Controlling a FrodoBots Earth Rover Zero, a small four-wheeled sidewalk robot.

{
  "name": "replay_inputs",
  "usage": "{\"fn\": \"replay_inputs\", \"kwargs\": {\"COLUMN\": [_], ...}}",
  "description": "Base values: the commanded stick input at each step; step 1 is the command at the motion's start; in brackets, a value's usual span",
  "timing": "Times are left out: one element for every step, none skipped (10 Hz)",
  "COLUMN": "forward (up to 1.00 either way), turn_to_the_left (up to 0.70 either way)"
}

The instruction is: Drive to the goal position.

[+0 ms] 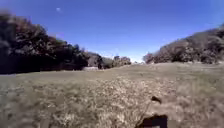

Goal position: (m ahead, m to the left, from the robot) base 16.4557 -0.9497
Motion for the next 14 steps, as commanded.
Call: {"fn": "replay_inputs", "kwargs": {"forward": [1.0, 1.0, 1.0, 1.0, 1.0, 1.0, 1.0, 1.0, 1.0, 1.0, 1.0, 1.0, 1.0, 1.0], "turn_to_the_left": [0.05, 0.08, -0.4, -0.4, -0.4, -0.4, -0.24, -0.12, 0.01, 0.0, 0.0, 0.0, 0.0, 0.0]}}
